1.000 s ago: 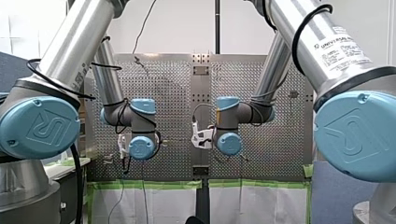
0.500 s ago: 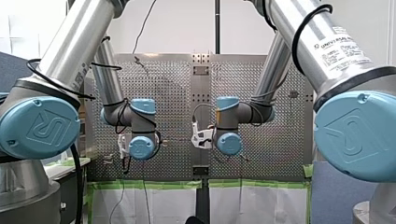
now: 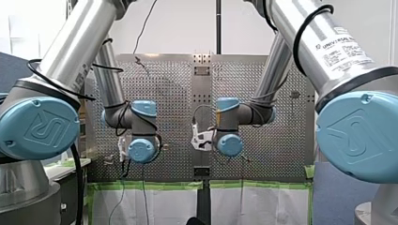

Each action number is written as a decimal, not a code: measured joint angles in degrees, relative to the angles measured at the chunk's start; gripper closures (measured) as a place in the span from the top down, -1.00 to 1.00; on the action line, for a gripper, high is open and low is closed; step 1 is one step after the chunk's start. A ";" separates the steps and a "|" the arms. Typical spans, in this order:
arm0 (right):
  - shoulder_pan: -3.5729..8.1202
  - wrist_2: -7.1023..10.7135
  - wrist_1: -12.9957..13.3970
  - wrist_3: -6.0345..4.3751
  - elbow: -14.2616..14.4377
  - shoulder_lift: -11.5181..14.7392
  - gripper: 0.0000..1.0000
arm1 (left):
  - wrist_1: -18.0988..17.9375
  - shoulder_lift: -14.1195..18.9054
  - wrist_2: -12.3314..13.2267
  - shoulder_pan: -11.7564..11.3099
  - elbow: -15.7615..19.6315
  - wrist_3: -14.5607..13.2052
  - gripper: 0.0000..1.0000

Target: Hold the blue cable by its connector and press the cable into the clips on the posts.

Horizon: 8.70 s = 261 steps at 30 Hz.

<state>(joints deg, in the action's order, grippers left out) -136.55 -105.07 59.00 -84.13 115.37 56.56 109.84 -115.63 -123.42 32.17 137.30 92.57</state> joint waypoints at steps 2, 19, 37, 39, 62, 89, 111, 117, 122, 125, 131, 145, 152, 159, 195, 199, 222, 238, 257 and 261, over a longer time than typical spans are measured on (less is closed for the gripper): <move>-0.64 -0.03 -0.27 0.10 -0.06 -0.84 -1.00 | 0.98 -0.88 -0.01 0.12 0.03 -0.07 -1.00; -1.22 -0.06 -0.46 0.17 -0.09 -8.06 -1.00 | 2.49 -1.73 -0.02 0.20 0.06 -0.11 -1.00; -1.22 -0.05 -0.46 0.17 -0.09 -8.34 -1.00 | 2.49 -1.73 -0.02 0.20 0.05 -0.11 -1.00; -1.23 -0.05 -0.45 0.18 -0.09 -8.33 -1.00 | 2.49 -1.73 -0.02 0.20 0.05 -0.11 -1.00; -7.88 -2.97 -7.10 -6.25 -6.75 -2.89 -1.00 | 9.85 5.63 3.56 -1.98 2.68 1.13 -1.00; -7.30 -1.82 -20.17 -6.47 -13.95 11.08 -1.00 | 23.29 19.05 0.85 -6.53 -5.89 5.41 -1.00; -2.82 4.27 -23.25 -8.24 -19.75 13.51 -1.00 | 33.51 29.37 -0.44 -10.50 -14.01 4.12 -1.00; -2.19 6.82 -24.35 -8.88 -22.14 11.54 -1.00 | 34.92 31.61 -0.53 -11.49 -15.71 4.22 -1.00; -2.41 8.45 -24.86 -8.96 -24.80 10.09 -1.00 | 35.94 31.90 -0.52 -12.21 -16.56 3.95 -1.00; -2.61 9.04 -25.42 -9.02 -26.33 9.92 -1.00 | 36.45 31.90 -0.42 -12.65 -16.84 3.69 -1.00; -2.95 10.13 -27.20 -9.13 -29.29 9.81 -1.00 | 36.70 31.77 0.07 -13.48 -17.81 3.78 -1.00; -2.86 11.02 -30.23 -9.61 -35.83 9.71 -1.00 | 40.76 31.68 2.46 -16.66 -23.51 8.74 -1.00; -2.60 11.59 -30.58 -10.60 -38.17 9.58 -1.00 | 43.41 31.68 4.39 -19.16 -26.15 9.63 -1.00; -2.76 12.31 -30.63 -11.20 -38.90 9.37 -1.00 | 45.13 32.17 7.59 -22.43 -26.77 11.23 -1.00; -1.65 13.80 -31.13 -12.81 -41.54 8.81 -1.00 | 47.39 29.62 17.93 -31.58 -31.99 14.03 -1.00; -1.54 13.83 -31.13 -12.83 -41.64 8.78 -1.00 | 47.40 28.65 19.19 -32.39 -32.81 14.12 -1.00; -0.52 13.27 -31.04 -12.83 -41.66 8.42 -1.00 | 47.26 26.61 24.40 -36.08 -34.40 16.42 -1.00; 0.87 13.15 -30.71 -12.65 -41.81 6.63 -1.00 | 45.51 25.24 28.10 -38.32 -35.23 16.96 -1.00; 3.32 12.14 -29.30 -12.81 -43.14 6.18 -1.00 | 42.60 22.63 32.98 -41.13 -38.52 21.54 -1.00; 3.97 12.29 -29.35 -12.89 -44.22 5.22 -1.00 | 41.78 22.36 33.49 -41.58 -38.96 23.17 -1.00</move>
<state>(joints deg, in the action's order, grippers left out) -132.57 -92.78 29.65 -97.02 71.15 61.78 151.63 -93.27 -89.93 -9.41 98.34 115.73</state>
